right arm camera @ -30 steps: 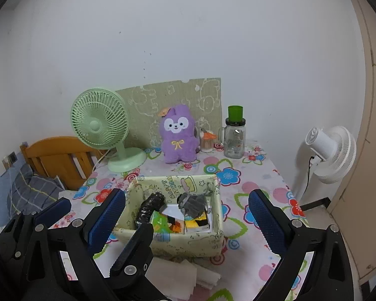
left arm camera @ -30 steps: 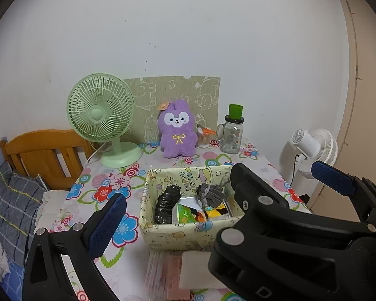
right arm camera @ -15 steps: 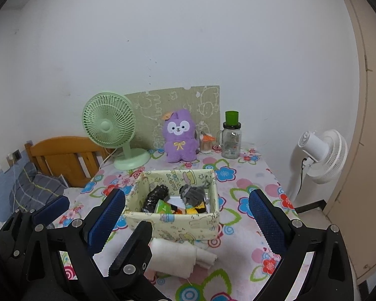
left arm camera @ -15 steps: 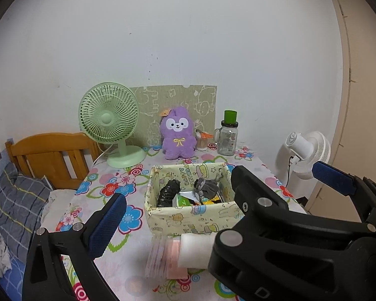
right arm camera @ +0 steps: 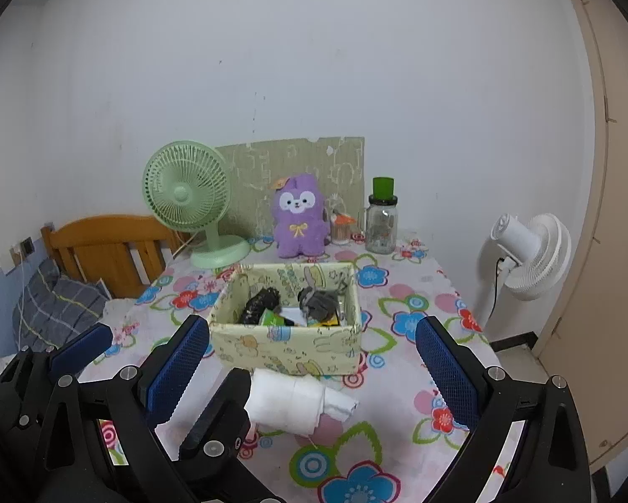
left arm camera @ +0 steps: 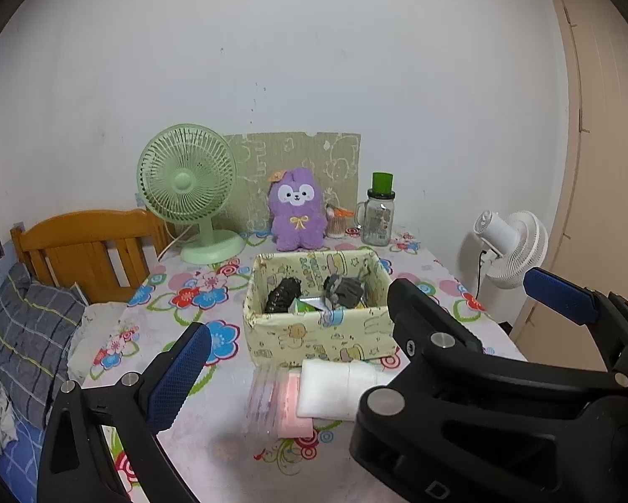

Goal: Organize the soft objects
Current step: 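Move both tools back toward the white cloth and clear bag on the table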

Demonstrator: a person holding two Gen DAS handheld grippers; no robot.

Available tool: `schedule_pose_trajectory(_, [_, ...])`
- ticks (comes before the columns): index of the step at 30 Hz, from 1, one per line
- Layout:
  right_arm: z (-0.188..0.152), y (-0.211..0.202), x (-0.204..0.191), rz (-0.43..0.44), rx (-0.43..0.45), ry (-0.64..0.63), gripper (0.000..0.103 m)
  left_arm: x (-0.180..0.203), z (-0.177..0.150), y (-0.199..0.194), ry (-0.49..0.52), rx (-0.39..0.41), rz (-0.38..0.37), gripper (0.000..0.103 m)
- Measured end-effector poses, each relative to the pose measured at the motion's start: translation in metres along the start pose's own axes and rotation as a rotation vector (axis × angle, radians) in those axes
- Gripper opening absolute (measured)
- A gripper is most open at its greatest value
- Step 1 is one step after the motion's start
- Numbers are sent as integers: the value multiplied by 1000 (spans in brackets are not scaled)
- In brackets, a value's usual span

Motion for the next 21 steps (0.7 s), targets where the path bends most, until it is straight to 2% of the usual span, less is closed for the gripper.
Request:
schedule_pose_trajectory(10, [-28, 20, 2, 9, -47, -4, 100, 3, -26, 15, 3, -30, -16, 103])
schedule_pose_trajectory(21, [-63, 56, 3, 5, -122, -6, 100, 2, -60, 47, 1, -112, -41, 103])
Point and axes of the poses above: each gripper's, at about its wrist camera, not at the fingertips, and y roughly the way its jaws point, x to its right, z to its top, the point moved 10 cm from there along y, roughly the way its jaws point, and after that the axes turned 15 degrees about y, right-handed, at the moved point
